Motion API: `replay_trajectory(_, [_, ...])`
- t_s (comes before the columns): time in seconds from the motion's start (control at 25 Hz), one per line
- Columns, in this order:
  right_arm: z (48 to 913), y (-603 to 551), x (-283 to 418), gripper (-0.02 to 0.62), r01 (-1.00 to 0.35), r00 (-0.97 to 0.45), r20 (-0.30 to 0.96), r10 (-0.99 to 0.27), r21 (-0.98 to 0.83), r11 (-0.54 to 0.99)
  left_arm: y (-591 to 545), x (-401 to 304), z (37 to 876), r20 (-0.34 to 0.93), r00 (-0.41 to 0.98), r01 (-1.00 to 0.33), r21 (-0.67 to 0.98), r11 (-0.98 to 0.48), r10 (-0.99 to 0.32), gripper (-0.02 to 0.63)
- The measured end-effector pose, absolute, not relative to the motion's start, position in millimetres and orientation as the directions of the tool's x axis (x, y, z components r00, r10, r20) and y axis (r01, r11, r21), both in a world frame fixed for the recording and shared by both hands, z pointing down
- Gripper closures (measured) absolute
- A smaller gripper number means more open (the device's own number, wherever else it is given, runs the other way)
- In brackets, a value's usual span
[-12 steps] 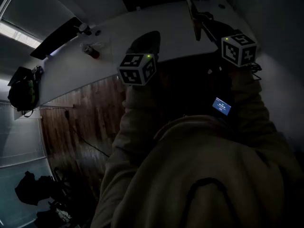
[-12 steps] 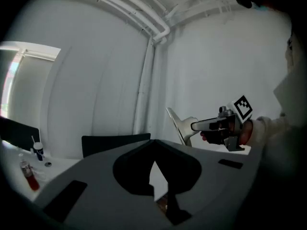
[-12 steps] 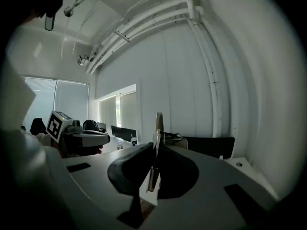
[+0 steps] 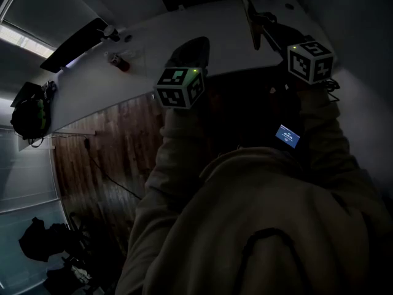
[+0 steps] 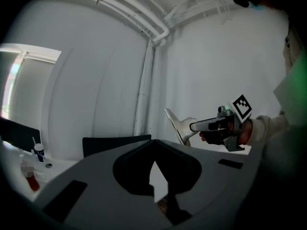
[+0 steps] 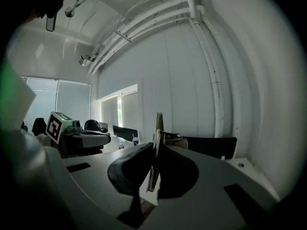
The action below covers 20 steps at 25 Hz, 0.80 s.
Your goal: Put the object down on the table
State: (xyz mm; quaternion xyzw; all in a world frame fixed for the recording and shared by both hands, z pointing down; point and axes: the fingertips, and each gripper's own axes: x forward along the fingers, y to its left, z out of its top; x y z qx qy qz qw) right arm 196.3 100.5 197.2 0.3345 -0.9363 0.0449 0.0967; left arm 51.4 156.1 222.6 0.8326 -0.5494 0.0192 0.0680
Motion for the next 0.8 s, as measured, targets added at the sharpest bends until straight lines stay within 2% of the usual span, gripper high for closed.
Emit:
replay_trajectory(0.36, [202.6, 103.4, 192.9, 0.557, -0.615, -0.779, 0.216, -0.588, -0.079, 0.785, 155.9, 54.3, 232.7, 0.118, 0.422, -0.905, 0.110, -0.411, -0.899, 0.601])
replay_trajectory(0.8, [207.6, 80.9, 205.9, 0.557, -0.624, -0.770, 0.219, -0.599, -0.068, 0.778, 131.7, 59.6, 234.1, 0.110, 0.415, -0.908, 0.116, -0.403, -0.903, 0.601])
